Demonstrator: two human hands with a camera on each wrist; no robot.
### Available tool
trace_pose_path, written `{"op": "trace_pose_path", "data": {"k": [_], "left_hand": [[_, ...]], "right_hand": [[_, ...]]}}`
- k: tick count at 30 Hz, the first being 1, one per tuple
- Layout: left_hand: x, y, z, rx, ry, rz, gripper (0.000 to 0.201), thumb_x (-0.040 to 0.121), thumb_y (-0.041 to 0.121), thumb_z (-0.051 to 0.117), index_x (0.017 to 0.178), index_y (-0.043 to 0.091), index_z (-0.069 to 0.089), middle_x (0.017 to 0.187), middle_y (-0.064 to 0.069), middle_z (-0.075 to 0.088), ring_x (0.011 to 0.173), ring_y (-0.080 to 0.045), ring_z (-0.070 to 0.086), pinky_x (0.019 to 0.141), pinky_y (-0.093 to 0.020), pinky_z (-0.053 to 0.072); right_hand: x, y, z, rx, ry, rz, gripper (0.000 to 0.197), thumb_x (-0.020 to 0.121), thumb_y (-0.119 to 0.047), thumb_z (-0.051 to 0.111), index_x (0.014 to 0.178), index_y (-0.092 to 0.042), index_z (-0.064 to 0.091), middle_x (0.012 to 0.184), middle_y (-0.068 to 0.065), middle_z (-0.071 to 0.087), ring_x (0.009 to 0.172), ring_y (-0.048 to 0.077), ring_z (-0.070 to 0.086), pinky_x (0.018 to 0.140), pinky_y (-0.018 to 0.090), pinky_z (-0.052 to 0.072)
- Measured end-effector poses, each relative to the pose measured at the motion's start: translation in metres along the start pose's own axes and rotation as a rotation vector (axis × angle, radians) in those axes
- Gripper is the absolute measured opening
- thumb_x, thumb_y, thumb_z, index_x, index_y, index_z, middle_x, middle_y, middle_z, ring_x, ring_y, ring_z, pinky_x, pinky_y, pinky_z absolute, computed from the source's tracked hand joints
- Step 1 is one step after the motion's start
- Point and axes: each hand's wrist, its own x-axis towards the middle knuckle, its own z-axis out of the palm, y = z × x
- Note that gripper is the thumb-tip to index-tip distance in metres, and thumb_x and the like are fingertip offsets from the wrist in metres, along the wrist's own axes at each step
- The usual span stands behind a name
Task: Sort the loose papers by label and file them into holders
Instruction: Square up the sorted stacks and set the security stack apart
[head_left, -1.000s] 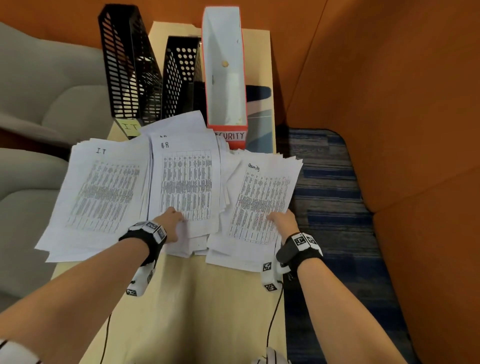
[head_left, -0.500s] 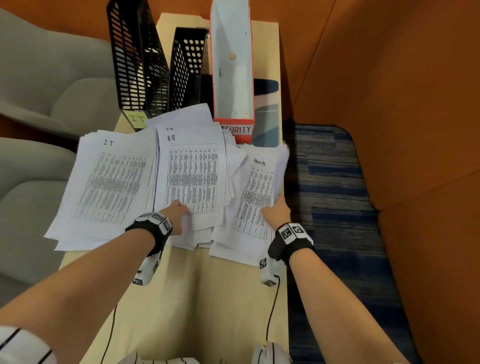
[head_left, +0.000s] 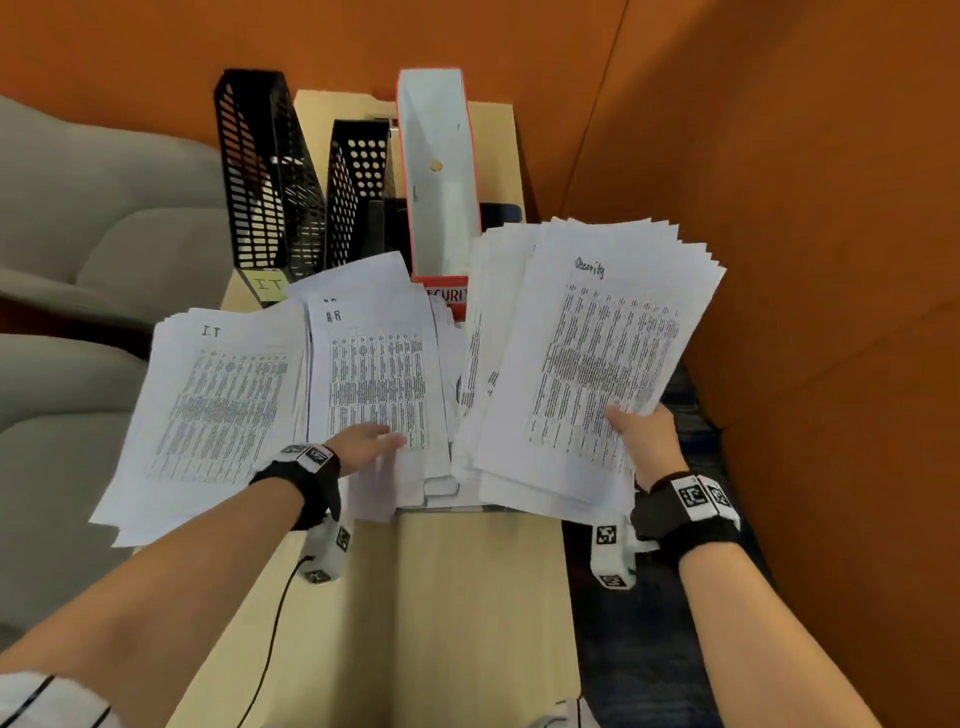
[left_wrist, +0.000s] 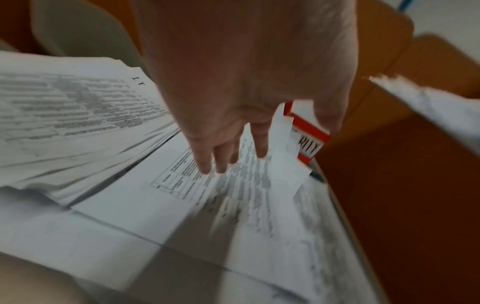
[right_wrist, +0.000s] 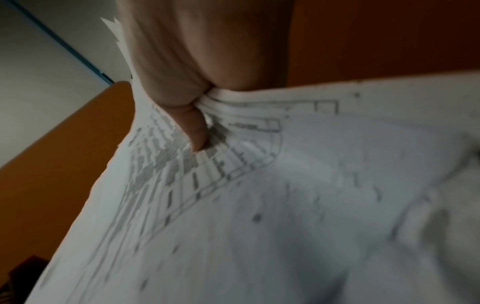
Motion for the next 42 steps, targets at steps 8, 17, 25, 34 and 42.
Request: {"op": "trace_pose_path", "data": {"k": [8, 17, 25, 34, 42], "left_hand": [[-0.071, 0.031, -0.036, -1.039, 0.014, 0.249, 0.088, 0.064, 0.047, 0.081, 0.137, 0.016, 0.044, 0.138, -0.005, 0.054, 0.122, -0.021, 0.056, 0.107, -0.044, 0.041], [-0.136, -0.020, -0.062, -0.894, 0.160, 0.433, 0.075, 0.047, 0.046, 0.089, 0.112, 0.018, 0.063, 0.105, 0.002, 0.073, 0.097, -0.011, 0.070, 0.079, -0.022, 0.057], [-0.123, -0.062, -0.004, -0.722, 0.211, 0.218, 0.056, 0.071, 0.025, 0.081, 0.119, 0.018, 0.054, 0.113, 0.000, 0.062, 0.111, -0.023, 0.058, 0.101, -0.038, 0.042], [-0.082, -0.100, -0.014, -0.680, 0.381, -0.022, 0.026, 0.091, 0.016, 0.060, 0.114, 0.004, 0.058, 0.100, -0.021, 0.066, 0.087, -0.033, 0.063, 0.080, -0.045, 0.053], [-0.068, -0.132, 0.018, -0.705, 0.339, -0.257, 0.036, 0.090, 0.017, 0.062, 0.123, 0.003, 0.053, 0.118, -0.014, 0.061, 0.105, -0.031, 0.058, 0.094, -0.042, 0.046]], "right_hand": [[-0.079, 0.014, 0.062, 0.020, -0.487, -0.032, 0.057, 0.083, -0.014, 0.073, 0.136, -0.019, 0.051, 0.129, 0.001, 0.063, 0.122, 0.019, 0.058, 0.108, 0.045, 0.042], [-0.122, -0.004, 0.114, -0.079, -0.636, -0.153, 0.077, 0.060, -0.032, 0.090, 0.128, -0.034, 0.053, 0.126, -0.009, 0.064, 0.122, 0.010, 0.057, 0.111, 0.044, 0.039], [-0.157, 0.019, 0.154, -0.195, -0.684, -0.154, 0.047, 0.078, -0.019, 0.078, 0.114, -0.041, 0.055, 0.118, -0.010, 0.066, 0.112, 0.002, 0.060, 0.107, 0.037, 0.043], [-0.036, 0.051, 0.139, -0.698, -0.147, 0.145, 0.084, 0.081, -0.058, 0.065, 0.143, -0.010, 0.035, 0.147, 0.010, 0.041, 0.133, 0.029, 0.042, 0.109, 0.040, 0.036], [-0.003, 0.094, 0.138, -1.077, -0.005, 0.255, 0.112, 0.068, -0.044, 0.083, 0.146, 0.001, 0.016, 0.145, 0.018, 0.033, 0.130, 0.033, 0.043, 0.101, 0.042, 0.044]]}}
